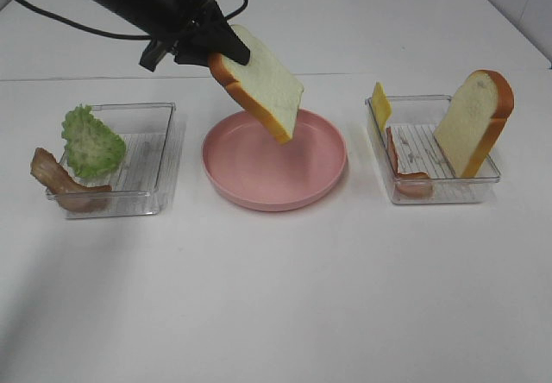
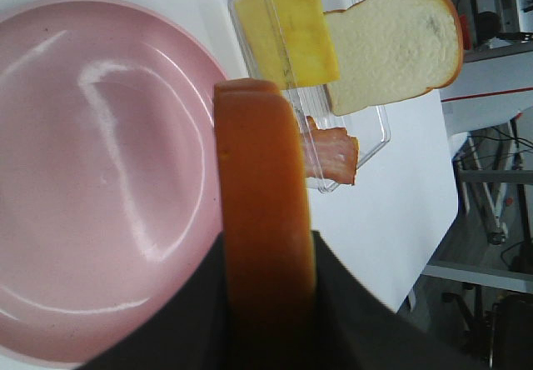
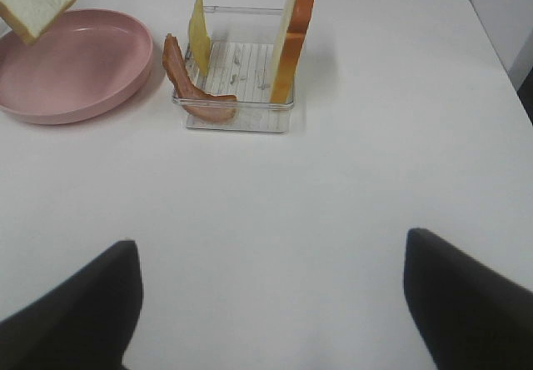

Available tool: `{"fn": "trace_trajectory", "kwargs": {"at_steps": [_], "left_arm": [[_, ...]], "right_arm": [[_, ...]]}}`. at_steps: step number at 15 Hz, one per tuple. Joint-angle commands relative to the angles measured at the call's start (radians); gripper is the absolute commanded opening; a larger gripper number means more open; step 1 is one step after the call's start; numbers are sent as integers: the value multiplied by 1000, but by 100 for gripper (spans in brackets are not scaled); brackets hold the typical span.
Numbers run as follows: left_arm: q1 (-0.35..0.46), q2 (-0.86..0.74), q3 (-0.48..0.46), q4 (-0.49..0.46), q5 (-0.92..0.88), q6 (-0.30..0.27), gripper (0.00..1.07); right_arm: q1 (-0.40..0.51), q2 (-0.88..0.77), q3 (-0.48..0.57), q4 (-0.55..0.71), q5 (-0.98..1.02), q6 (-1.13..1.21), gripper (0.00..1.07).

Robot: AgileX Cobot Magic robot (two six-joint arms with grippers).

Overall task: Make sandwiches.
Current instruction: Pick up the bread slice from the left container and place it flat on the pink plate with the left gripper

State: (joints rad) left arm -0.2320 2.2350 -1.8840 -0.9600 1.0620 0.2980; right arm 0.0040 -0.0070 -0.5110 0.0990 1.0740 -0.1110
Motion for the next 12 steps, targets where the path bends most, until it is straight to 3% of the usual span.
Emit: {"fn": "trace_trajectory", "kwargs": {"at_steps": [1,5,12], "left_arm": [[-3,56,0,-71,-9,23,0],[-8,145,0,-129,-23,23,0],[-8,183,0,-131,-55,23,3]], "right_arm": [[-4,-14,5,-3,-11,-5,80],[-4,-14,5,-3,-11,-5,80],[-4,-14,5,-3,-11,-5,80]]}}
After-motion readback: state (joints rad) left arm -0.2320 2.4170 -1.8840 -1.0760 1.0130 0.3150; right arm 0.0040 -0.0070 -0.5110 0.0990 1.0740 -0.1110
